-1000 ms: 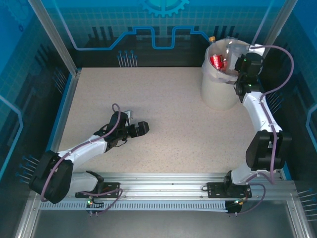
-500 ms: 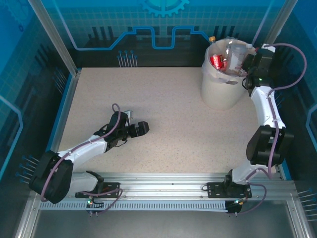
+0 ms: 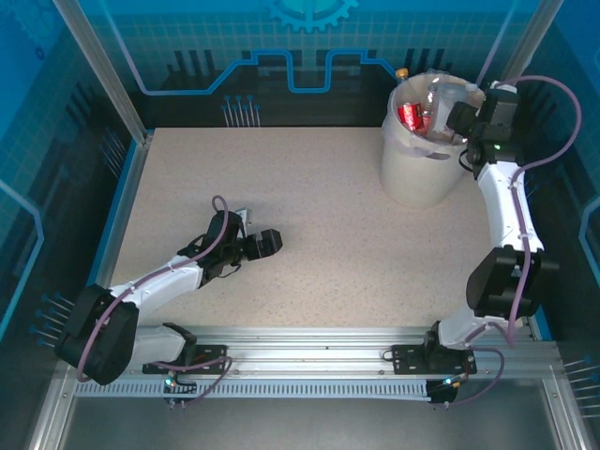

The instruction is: Put the plastic bottles in the bin

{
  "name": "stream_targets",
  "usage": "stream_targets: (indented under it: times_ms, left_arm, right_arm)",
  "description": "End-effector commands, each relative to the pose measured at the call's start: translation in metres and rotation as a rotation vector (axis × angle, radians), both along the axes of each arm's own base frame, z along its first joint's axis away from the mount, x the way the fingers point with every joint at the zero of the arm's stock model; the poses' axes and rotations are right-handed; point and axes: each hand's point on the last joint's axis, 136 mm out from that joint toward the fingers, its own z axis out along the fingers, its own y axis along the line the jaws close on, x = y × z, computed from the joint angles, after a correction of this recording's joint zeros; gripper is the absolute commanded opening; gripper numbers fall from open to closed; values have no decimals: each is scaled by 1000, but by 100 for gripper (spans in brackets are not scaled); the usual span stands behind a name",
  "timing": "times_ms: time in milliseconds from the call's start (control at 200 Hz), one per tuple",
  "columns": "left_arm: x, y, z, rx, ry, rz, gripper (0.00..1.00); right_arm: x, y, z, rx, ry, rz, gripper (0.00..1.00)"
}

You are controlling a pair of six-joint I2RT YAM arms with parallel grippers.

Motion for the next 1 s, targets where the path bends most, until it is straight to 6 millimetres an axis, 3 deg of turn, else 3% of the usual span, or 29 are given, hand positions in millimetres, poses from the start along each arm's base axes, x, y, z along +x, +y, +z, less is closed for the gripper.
stream_targets:
  times_ms: [0, 125, 325, 390, 500, 635, 740, 840, 865, 996]
  left_arm:
    - [7, -2, 8, 7, -24, -18, 99]
    - [9, -1, 10, 17, -32, -26, 99]
    - [21, 6, 33, 118, -95, -43, 99]
    - [26, 10, 44, 159, -129, -44, 99]
    - [32, 23, 63, 257, -177, -34, 99]
    - [33, 54, 84, 421, -234, 17, 99]
    - [27, 87, 89, 546, -256, 86, 99]
    - [21, 122, 85, 632, -276, 177, 99]
    - [19, 130, 84, 645, -283, 204, 99]
    - [17, 168, 72, 651, -337, 340, 99]
  right_arm:
    - [-26, 3, 46, -31, -96, -12, 83]
    - [-39, 6, 69, -45, -151, -5, 83]
    - [-54, 15, 90, -57, -175, 34, 77]
    - [-64, 28, 88, -53, -177, 64, 77]
    - [-85, 70, 75, -83, -167, 166, 77]
    - [-116, 131, 35, -196, -104, 322, 78]
    - [-143, 165, -6, -264, -55, 420, 80]
    - [-159, 180, -60, -309, 44, 484, 88]
    - [-162, 180, -82, -324, 84, 490, 89]
    - [-159, 181, -145, -369, 110, 511, 100]
